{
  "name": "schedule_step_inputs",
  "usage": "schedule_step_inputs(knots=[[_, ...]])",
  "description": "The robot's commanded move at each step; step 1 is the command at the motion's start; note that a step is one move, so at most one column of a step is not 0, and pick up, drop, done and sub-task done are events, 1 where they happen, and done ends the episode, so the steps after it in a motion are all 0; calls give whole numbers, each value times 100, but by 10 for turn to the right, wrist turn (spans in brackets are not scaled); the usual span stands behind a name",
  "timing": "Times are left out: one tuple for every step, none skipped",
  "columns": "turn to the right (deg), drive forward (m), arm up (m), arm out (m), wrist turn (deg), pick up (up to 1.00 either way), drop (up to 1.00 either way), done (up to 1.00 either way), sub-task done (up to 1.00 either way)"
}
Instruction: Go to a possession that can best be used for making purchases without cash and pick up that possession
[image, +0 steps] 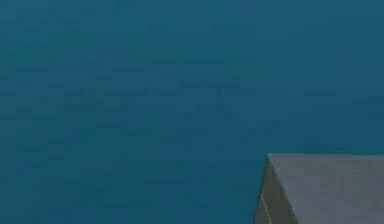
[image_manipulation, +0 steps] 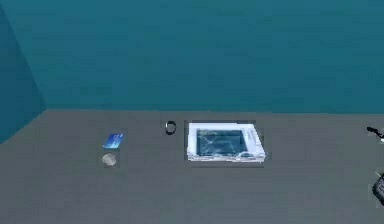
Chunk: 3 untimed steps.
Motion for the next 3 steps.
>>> schedule_step_inputs(knots=[[0,20,0,0,0,0,0,0,0],[0,0,50,0,0,0,0,0,0],[0,0,38,0,0,0,0,0,0]])
